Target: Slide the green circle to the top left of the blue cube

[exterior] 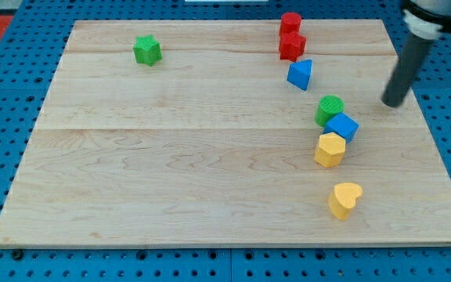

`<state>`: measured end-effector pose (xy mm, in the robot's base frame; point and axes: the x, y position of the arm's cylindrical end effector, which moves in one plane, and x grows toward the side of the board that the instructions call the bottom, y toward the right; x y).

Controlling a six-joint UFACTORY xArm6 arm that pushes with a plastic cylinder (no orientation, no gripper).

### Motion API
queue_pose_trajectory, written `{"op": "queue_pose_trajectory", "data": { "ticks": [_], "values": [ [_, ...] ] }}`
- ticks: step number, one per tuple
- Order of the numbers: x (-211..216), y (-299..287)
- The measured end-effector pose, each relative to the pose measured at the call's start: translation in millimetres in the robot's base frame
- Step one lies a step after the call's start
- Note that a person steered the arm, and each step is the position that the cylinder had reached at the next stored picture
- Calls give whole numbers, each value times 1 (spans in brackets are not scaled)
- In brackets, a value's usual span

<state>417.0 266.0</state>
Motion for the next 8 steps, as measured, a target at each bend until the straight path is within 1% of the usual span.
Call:
{"op": "queue_pose_trajectory", "data": {
  "ticks": [1,2,3,4,6,7,8],
  "values": [
    [55,5],
    [59,-32],
    [57,-62],
    [49,-67],
    [37,-117],
    [33,-77],
    [5,-77]
  ]
}}
